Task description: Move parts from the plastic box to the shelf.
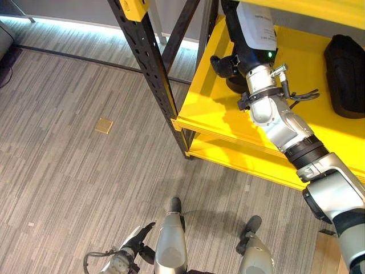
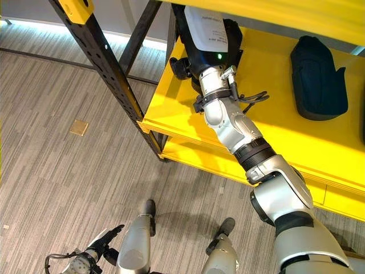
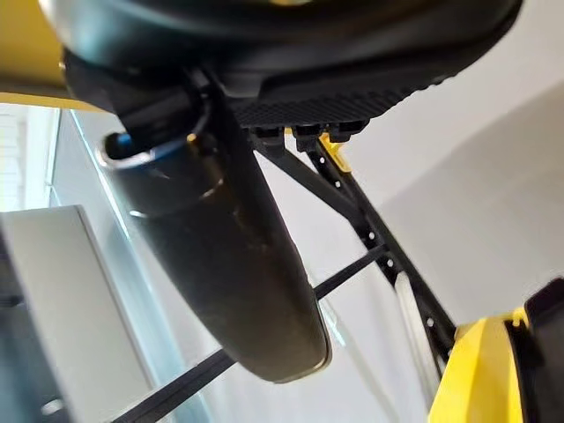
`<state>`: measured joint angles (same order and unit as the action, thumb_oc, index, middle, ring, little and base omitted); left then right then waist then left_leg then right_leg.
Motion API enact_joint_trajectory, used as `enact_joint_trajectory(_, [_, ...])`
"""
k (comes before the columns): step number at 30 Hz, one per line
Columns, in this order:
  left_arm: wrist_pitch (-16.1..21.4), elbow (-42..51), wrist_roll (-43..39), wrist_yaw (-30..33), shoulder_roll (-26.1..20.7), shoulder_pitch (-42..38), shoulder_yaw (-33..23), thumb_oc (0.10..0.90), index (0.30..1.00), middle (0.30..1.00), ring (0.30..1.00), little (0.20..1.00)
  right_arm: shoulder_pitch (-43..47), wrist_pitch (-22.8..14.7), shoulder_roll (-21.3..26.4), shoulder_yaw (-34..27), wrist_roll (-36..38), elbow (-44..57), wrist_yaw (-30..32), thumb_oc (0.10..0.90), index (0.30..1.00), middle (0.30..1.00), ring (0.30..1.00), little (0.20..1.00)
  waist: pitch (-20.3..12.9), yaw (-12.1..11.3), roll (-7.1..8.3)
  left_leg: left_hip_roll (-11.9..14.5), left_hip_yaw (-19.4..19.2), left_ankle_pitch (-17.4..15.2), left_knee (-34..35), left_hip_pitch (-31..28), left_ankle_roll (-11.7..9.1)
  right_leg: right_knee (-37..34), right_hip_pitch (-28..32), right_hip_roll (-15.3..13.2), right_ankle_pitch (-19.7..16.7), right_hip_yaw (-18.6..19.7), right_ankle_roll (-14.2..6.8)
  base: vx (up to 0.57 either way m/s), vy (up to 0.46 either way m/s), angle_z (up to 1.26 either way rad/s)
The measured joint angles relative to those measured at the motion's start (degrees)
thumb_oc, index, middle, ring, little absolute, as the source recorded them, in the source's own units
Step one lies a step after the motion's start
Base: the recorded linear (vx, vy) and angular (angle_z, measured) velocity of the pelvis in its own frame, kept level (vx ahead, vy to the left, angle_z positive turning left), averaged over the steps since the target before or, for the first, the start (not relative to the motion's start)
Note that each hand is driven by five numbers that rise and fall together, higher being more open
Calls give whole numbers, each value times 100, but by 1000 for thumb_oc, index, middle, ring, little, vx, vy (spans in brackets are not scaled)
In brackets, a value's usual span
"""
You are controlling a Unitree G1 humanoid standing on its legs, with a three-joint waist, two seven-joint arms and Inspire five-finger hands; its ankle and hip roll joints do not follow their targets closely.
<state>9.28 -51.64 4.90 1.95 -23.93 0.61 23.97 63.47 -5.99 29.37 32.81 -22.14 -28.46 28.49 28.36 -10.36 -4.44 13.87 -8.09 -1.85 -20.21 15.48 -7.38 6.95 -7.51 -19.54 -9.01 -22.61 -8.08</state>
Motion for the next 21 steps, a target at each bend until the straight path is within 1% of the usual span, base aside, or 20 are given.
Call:
enact_joint_trajectory(3, [87, -9, 4, -16, 93, 15, -69, 900, 1000, 1000, 1000, 1000, -564, -45, 26, -34, 157, 429, -212, 900, 1000, 1000, 1000, 1000, -14, 141, 17, 15, -14, -60, -72, 37, 20, 43, -31, -6, 16, 37, -20, -4, 0, -2])
enact_joint_trajectory(6, [126, -124, 27, -14, 76, 20, -124, 900, 1000, 1000, 1000, 1000, -1048, -2, 97, -37, 463, 436, -429, 900, 1000, 1000, 1000, 1000, -29, 262, 47, 39, -114, -112, -135, 63, 17, 102, -159, -13, 24, 175, -21, -30, -33, -18])
enact_joint_trajectory(8, [222, -181, 41, -9, 62, 29, -246, 900, 1000, 1000, 1000, 1000, -1520, 31, 455, -63, 696, 267, -478, 900, 1000, 1000, 1000, 1000, -32, 392, 53, 93, -131, -123, -190, 150, 15, 119, -252, 25, 19, 201, -18, -57, -78, -14])
enact_joint_trajectory(9, [233, -178, 41, -12, 57, 40, -317, 900, 1000, 1000, 1000, 1000, -2044, -5, 702, -440, 787, 363, -497, 900, 1000, 1000, 1000, 1000, -40, 440, 90, 138, -154, -113, -172, 176, -5, 121, -331, 84, 14, 258, -14, -47, -53, -17])
enact_joint_trajectory(10, [233, -185, 40, -9, 52, 84, -350, 900, 1000, 1000, 1000, 1000, -2257, -4, 791, -622, 793, 379, -498, 900, 1000, 1000, 1000, 1000, -48, 507, 128, 173, -194, -112, -158, 177, -8, 112, -369, 116, 11, 293, -10, -39, -35, -21])
enact_joint_trajectory(12, [233, -240, 38, -11, 41, 166, -396, 900, 1000, 1000, 1000, 1000, -2431, 12, 870, -904, 789, 402, -501, 900, 1000, 1000, 1000, 1000, -47, 640, 177, 228, -274, -120, -144, 162, -23, 92, -424, 163, -6, 357, 10, -26, -35, -23])
enact_joint_trajectory(13, [231, -314, 43, -19, 48, 171, -392, 900, 1000, 1000, 1000, 1000, -2478, 26, 968, -1021, 791, 438, -502, 900, 1000, 1000, 1000, 1000, -44, 810, 182, 250, -298, -119, -132, 144, -33, 77, -432, 193, -28, 389, 15, -21, -54, -22])
enact_joint_trajectory(14, [234, -351, 42, -13, 44, 180, -405, 900, 1000, 1000, 1000, 1000, -2629, 27, 1076, -1203, 792, 624, -499, 900, 1000, 1000, 1000, 1000, -44, 889, 182, 273, -317, -109, -103, 122, -49, 56, -433, 227, -59, 430, -13, -12, -51, -20])
enact_joint_trajectory(15, [235, -387, 41, -11, 42, 191, -451, 900, 1000, 1000, 1000, 1000, -2815, 18, 1191, -1401, 787, 847, -483, 900, 1000, 1000, 1000, 1000, -43, 903, 191, 309, -365, -101, -62, 73, -63, 23, -439, 270, -70, 475, 1, -14, -53, -31])
enact_joint_trajectory(17, [247, -424, 89, -3, 56, 291, -567, 900, 1000, 1000, 1000, 1000, -3044, 9, 1401, -1663, 789, 1152, -470, 900, 1000, 1000, 1000, 1000, -47, 1038, 221, 379, -491, -61, 81, -98, -125, -7, -427, 342, -76, 530, 21, -22, -58, -31])
enact_joint_trajectory(19, [250, -438, 127, -1, 57, 301, -585, 900, 1000, 1000, 1000, 1000, -3227, 0, 1530, -1868, 780, 1305, -471, 900, 1000, 1000, 1000, 1000, -46, 1055, 225, 430, -572, -18, 203, -221, -176, -29, -429, 405, -78, 597, 42, -22, -74, -20])
enact_joint_trajectory(20, [261, -433, 232, 0, 56, 310, -609, 900, 1000, 1000, 1000, 1000, -3393, -6, 1679, -1992, 766, 1355, -478, 900, 1000, 1000, 1000, 1000, -46, 1068, 225, 435, -596, 17, 315, -273, -172, -50, -428, 430, -71, 618, 60, -15, -74, -7])
enact_joint_trajectory(21, [263, -435, 239, 0, 52, 320, -614, 900, 1000, 1000, 1000, 1000, -3451, -6, 1708, -2055, 766, 1377, -478, 900, 1000, 1000, 1000, 1000, -47, 1094, 231, 432, -594, 44, 361, -277, -159, -67, -428, 440, -76, 618, 69, -10, -79, -1])
